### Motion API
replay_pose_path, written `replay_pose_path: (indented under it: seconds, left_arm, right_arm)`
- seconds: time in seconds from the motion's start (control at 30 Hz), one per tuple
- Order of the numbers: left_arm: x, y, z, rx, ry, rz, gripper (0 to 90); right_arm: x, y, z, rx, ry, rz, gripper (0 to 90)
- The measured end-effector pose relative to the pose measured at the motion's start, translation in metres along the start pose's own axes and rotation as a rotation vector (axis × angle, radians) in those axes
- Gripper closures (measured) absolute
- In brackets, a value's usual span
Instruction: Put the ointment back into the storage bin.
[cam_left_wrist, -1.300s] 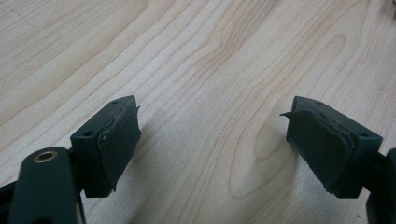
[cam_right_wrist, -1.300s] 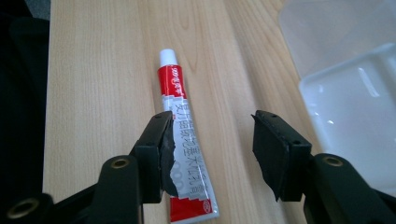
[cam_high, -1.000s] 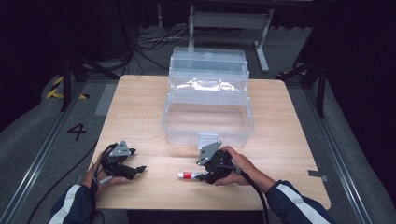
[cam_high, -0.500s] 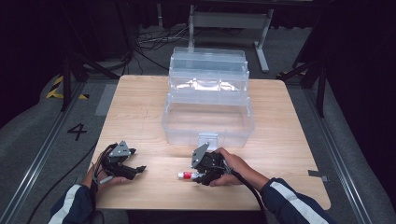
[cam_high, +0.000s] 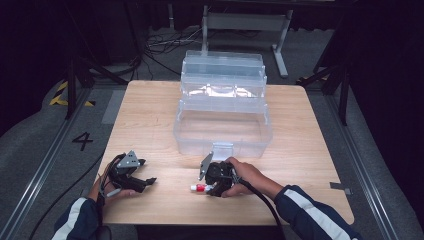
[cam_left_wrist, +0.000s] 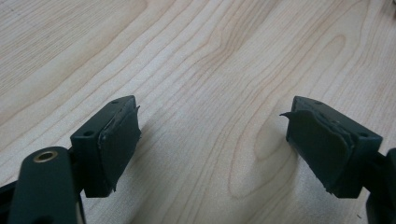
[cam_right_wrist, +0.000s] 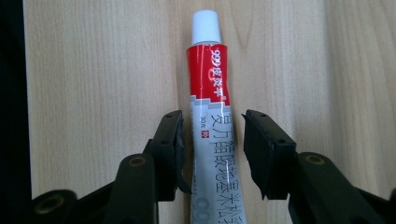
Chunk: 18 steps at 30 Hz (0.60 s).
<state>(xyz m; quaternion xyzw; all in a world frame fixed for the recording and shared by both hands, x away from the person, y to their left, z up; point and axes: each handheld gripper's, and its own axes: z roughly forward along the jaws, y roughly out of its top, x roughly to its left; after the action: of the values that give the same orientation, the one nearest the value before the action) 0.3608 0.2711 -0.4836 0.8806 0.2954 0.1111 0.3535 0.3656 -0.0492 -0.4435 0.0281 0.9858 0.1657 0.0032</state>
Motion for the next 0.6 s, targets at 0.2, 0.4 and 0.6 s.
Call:
replay_pose_path:
  seconds: [0.2, 0.4, 0.6]
  left_arm:
    - [0.000, 0.000, 0.000, 0.000, 0.000, 0.000, 17.7]
    - [0.000, 0.000, 0.000, 0.000, 0.000, 0.000, 17.8]
    - [0.000, 0.000, 0.000, 0.001, -0.001, 0.000, 17.7]
  right_arm:
    - [-0.001, 0.007, 0.005, 0.045, 0.001, -0.016, 61.6]
    - [-0.001, 0.010, 0.005, 0.071, 0.011, -0.014, 63.3]
    - [0.000, 0.014, 0.006, 0.109, 0.016, -0.052, 69.1]
